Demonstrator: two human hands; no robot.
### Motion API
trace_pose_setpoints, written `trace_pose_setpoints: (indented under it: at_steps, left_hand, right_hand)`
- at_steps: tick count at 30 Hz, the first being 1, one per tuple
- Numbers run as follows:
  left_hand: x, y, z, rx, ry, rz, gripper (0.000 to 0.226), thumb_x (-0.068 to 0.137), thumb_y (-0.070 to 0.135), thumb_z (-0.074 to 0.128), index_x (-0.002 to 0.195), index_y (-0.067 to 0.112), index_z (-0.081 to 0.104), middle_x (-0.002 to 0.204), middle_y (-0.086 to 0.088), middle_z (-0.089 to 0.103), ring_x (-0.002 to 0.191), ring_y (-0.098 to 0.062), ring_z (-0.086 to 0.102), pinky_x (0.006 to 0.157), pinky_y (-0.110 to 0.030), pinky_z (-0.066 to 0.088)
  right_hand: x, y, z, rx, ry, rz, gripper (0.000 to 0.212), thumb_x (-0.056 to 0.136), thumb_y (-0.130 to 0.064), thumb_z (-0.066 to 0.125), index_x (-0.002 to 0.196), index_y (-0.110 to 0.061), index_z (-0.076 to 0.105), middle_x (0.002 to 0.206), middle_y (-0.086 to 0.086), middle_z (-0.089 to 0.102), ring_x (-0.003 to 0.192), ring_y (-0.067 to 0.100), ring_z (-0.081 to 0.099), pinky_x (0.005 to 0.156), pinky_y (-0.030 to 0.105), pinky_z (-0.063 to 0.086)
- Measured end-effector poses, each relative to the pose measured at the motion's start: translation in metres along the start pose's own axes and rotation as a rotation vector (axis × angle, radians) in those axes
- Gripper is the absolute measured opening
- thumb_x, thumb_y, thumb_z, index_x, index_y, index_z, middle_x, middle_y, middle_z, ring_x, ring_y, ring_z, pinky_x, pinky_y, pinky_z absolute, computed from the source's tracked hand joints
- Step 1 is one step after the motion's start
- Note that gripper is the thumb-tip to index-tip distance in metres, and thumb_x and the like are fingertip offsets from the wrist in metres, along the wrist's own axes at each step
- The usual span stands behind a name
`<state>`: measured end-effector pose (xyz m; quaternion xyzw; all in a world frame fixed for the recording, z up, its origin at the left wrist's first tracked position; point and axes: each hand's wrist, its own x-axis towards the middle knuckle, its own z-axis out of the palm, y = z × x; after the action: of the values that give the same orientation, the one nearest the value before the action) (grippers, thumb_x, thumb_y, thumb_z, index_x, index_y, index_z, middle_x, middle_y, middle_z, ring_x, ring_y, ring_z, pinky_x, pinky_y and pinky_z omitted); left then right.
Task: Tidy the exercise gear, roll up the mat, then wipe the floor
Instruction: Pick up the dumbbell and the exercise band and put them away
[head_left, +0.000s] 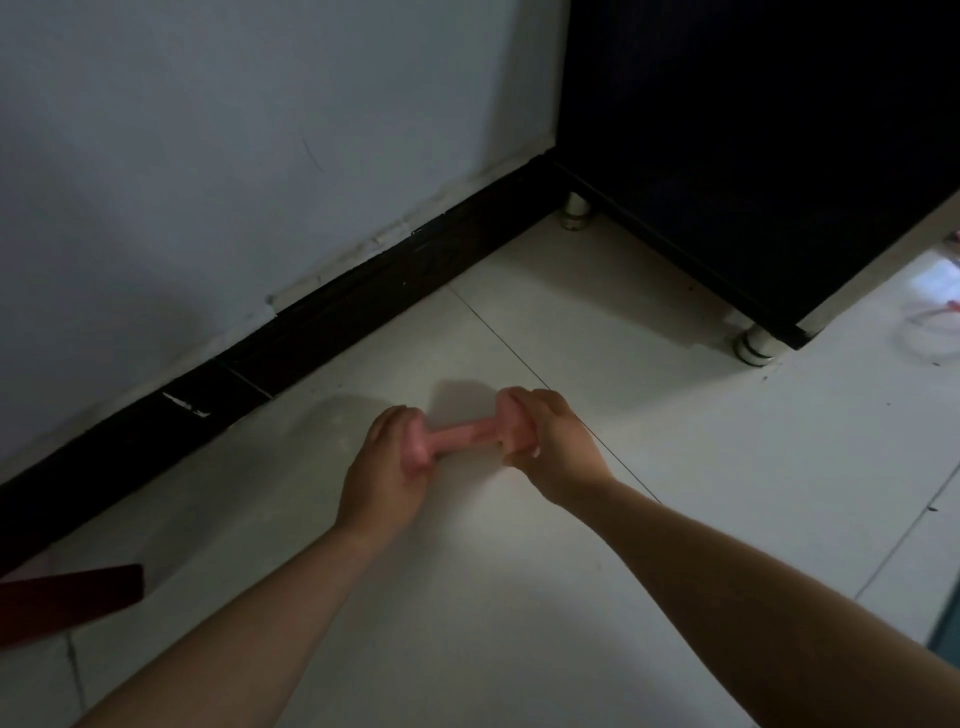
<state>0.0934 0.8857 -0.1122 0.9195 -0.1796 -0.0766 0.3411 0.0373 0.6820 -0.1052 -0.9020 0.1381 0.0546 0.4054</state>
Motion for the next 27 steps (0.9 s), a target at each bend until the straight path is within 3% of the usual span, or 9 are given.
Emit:
trace_pose_setpoints:
  at_steps: [4, 9, 13, 15, 18, 21, 24, 27]
  left_hand:
    - [0.012, -0.001, -0.006, 0.054, 0.019, -0.016, 0.027, 0.076, 0.018, 0.069, 0.100, 0.019, 0.057, 0.107, 0.005, 0.053, 0.094, -0.010, 0.051, 0.072, -0.025, 0.040]
    - [0.023, -0.009, -0.009, 0.062, 0.008, -0.065, 0.034, 0.074, 0.035, 0.059, 0.103, 0.018, 0.057, 0.109, 0.000, 0.056, 0.097, -0.018, 0.056, 0.074, -0.023, 0.039]
    - [0.025, -0.004, -0.008, 0.024, 0.052, -0.099, 0.031, 0.076, 0.017, 0.069, 0.104, 0.016, 0.057, 0.110, 0.002, 0.053, 0.094, -0.014, 0.051, 0.075, -0.025, 0.038]
    - [0.026, -0.005, -0.005, 0.049, 0.029, -0.099, 0.027, 0.076, 0.024, 0.065, 0.101, 0.019, 0.056, 0.110, 0.000, 0.054, 0.092, -0.014, 0.053, 0.069, -0.023, 0.038]
    - [0.032, -0.009, -0.002, 0.119, -0.016, -0.137, 0.023, 0.072, 0.037, 0.046, 0.085, 0.020, 0.054, 0.098, -0.003, 0.054, 0.079, -0.016, 0.053, 0.057, -0.024, 0.034]
    - [0.032, -0.002, -0.005, 0.187, -0.009, -0.110, 0.020, 0.074, 0.023, 0.061, 0.092, 0.017, 0.058, 0.101, -0.005, 0.057, 0.096, -0.026, 0.056, 0.071, -0.030, 0.042]
    - [0.032, 0.011, -0.008, 0.258, -0.019, -0.011, 0.056, 0.073, 0.017, 0.075, 0.123, 0.006, 0.052, 0.131, -0.016, 0.051, 0.123, -0.035, 0.046, 0.099, -0.049, 0.041]
    - [0.034, 0.035, -0.011, 0.258, -0.055, 0.029, 0.065, 0.073, 0.019, 0.077, 0.130, 0.007, 0.048, 0.138, -0.016, 0.046, 0.129, -0.035, 0.042, 0.101, -0.057, 0.038]
  right_hand:
    - [0.016, -0.012, -0.001, -0.036, -0.018, -0.026, 0.059, 0.075, -0.010, 0.068, 0.127, -0.022, 0.044, 0.129, 0.006, 0.044, 0.099, 0.027, 0.057, 0.081, 0.037, 0.050]
    - [0.032, -0.020, -0.005, -0.044, -0.037, -0.071, 0.065, 0.075, -0.007, 0.070, 0.133, -0.018, 0.043, 0.130, 0.005, 0.047, 0.111, 0.026, 0.052, 0.091, 0.037, 0.046]
    - [0.033, -0.025, -0.013, -0.077, -0.070, -0.071, 0.058, 0.080, -0.009, 0.067, 0.133, -0.017, 0.043, 0.129, 0.007, 0.048, 0.112, 0.026, 0.052, 0.091, 0.039, 0.046]
    - [0.028, -0.025, -0.020, -0.049, -0.049, -0.047, 0.046, 0.086, -0.016, 0.060, 0.130, -0.018, 0.046, 0.124, 0.002, 0.052, 0.106, 0.021, 0.055, 0.089, 0.032, 0.048]
    - [0.017, -0.013, -0.035, -0.120, -0.037, 0.004, 0.065, 0.085, -0.026, 0.066, 0.141, -0.023, 0.035, 0.140, -0.003, 0.045, 0.121, 0.016, 0.049, 0.098, 0.022, 0.036]
    - [0.003, -0.003, -0.058, -0.171, -0.042, 0.047, 0.070, 0.082, -0.028, 0.070, 0.142, -0.023, 0.035, 0.144, -0.002, 0.042, 0.126, 0.018, 0.046, 0.103, 0.025, 0.035]
    - [-0.009, 0.004, -0.086, -0.230, -0.048, 0.063, 0.068, 0.081, -0.032, 0.071, 0.140, -0.022, 0.038, 0.142, -0.001, 0.044, 0.125, 0.018, 0.045, 0.105, 0.030, 0.037]
    - [-0.021, 0.005, -0.113, -0.296, -0.089, 0.061, 0.067, 0.081, -0.036, 0.070, 0.139, -0.023, 0.039, 0.142, 0.000, 0.044, 0.125, 0.019, 0.045, 0.104, 0.031, 0.038]
